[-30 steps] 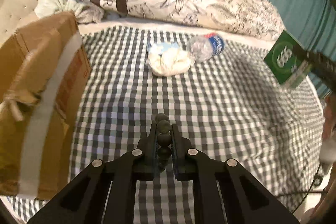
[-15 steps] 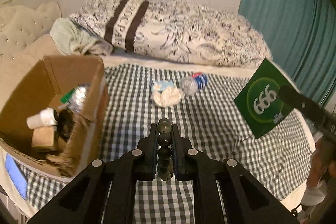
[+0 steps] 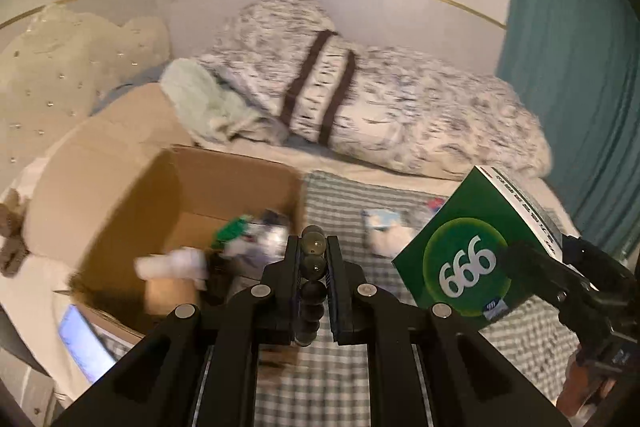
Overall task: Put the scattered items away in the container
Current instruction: 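Carry bracelet and green medicine box into the cardboard box and release both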
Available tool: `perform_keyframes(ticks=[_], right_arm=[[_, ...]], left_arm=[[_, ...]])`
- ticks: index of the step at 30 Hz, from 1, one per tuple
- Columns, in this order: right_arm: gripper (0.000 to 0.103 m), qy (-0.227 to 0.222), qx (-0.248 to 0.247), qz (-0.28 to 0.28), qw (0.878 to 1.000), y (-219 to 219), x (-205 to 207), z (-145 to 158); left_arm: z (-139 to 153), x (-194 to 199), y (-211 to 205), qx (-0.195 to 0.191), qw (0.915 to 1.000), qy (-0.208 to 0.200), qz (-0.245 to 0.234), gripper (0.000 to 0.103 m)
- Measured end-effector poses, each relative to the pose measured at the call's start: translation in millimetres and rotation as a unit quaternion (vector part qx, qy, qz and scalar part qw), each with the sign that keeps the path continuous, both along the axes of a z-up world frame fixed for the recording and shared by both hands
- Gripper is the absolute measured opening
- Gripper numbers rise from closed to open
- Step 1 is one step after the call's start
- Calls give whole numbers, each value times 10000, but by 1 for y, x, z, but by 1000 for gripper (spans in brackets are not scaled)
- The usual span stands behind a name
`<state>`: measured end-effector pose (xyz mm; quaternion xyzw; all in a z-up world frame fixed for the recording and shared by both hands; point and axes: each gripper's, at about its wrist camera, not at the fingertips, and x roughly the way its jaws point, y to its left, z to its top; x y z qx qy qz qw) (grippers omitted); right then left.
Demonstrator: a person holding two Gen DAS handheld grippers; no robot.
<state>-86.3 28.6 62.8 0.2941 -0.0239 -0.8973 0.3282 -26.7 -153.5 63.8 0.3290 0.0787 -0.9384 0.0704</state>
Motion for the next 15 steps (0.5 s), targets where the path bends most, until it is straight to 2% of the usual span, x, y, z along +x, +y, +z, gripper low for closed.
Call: perform_keyframes(ticks=[6,11,13,15], right_arm=[[77,-190,-75,492,9986,-73,-28,-7],[77,-373,-19,561,9977,-118,-60,-21],[77,-463,-122,527,9975,-127,-72,-26],[79,-593,-449,537,9958,-131,-83,-30]], left_arm=[[-15,-11,-56,-23,9987,-221,453,11],[-39,-23,-83,71,9973,-412,607,11],[-48,-26,-87,50,9968,-489,626,11],[-56,-28,-90,-80,9964,-558,629,11]])
